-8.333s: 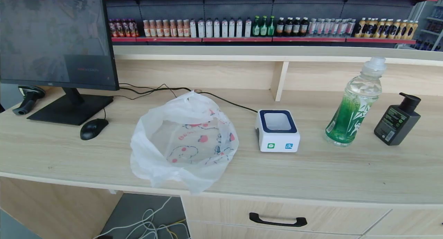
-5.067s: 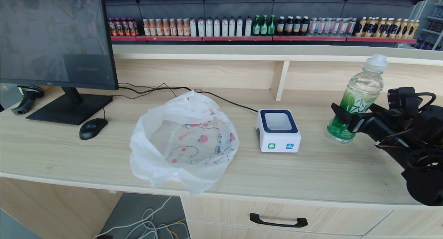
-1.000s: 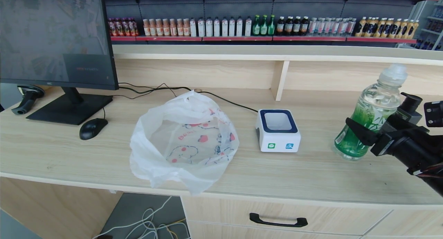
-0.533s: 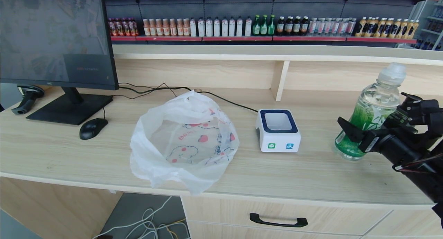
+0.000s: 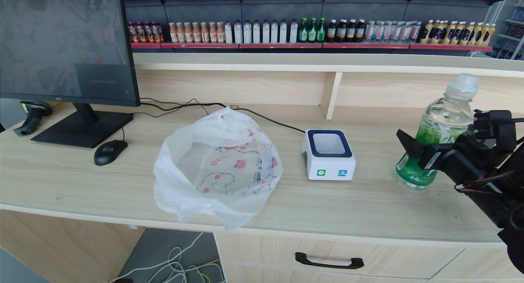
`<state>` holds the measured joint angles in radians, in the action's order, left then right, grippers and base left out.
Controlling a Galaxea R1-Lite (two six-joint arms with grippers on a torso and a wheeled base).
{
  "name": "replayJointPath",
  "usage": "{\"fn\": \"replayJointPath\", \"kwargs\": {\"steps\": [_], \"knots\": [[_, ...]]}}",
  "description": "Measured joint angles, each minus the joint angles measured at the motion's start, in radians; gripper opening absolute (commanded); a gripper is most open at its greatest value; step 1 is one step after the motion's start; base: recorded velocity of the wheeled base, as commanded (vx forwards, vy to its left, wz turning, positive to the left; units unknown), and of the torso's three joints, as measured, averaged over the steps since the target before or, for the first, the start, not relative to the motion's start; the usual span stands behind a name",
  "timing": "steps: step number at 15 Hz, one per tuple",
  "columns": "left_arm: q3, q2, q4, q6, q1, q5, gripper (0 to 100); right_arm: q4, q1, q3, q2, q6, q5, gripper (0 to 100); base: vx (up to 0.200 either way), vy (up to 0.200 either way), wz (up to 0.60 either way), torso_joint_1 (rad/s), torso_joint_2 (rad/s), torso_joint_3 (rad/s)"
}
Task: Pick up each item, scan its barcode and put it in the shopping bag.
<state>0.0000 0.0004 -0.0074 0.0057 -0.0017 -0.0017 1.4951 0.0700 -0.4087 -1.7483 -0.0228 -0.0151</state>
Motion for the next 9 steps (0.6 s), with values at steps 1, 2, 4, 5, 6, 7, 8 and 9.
{"fn": "replayJointPath", "kwargs": {"steps": [1,2,4,5,6,7,8,9], "knots": [[0.0,0.0,0.0,0.0,0.0,0.0,100,-0.001,0.0,0.0,-0.002,0.003,0.0,100,0.0,0.0,0.0,0.0,0.0,0.0],[0.0,0.0,0.0,0.0,0.0,0.0,100,-0.001,0.0,-0.003,-0.003,0.005,0.0,0,0.0,0.0,0.0,0.0,0.0,0.0],[0.0,0.0,0.0,0.0,0.0,0.0,100,-0.001,0.0,-0.006,-0.004,0.006,0.004,0,0.0,0.0,0.0,0.0,0.0,0.0],[0.0,0.0,0.0,0.0,0.0,0.0,100,-0.001,-0.001,-0.007,-0.005,0.008,0.005,0,0.0,0.0,0.0,0.0,0.0,0.0],[0.0,0.0,0.0,0.0,0.0,0.0,100,-0.002,-0.005,-0.009,-0.005,0.009,0.003,0,0.0,0.0,0.0,0.0,0.0,0.0],[0.0,0.0,0.0,0.0,0.0,0.0,100,-0.001,-0.006,-0.012,-0.005,0.02,0.004,0,0.0,0.0,0.0,0.0,0.0,0.0],[0.0,0.0,0.0,0.0,0.0,0.0,100,-0.004,-0.006,-0.017,-0.004,0.027,0.005,0,0.0,0.0,0.0,0.0,0.0,0.0],[0.0,0.0,-0.001,0.0,0.0,0.0,100,-0.004,-0.006,-0.023,-0.003,0.029,0.005,0,0.0,0.0,0.0,0.0,0.0,0.0]]}}
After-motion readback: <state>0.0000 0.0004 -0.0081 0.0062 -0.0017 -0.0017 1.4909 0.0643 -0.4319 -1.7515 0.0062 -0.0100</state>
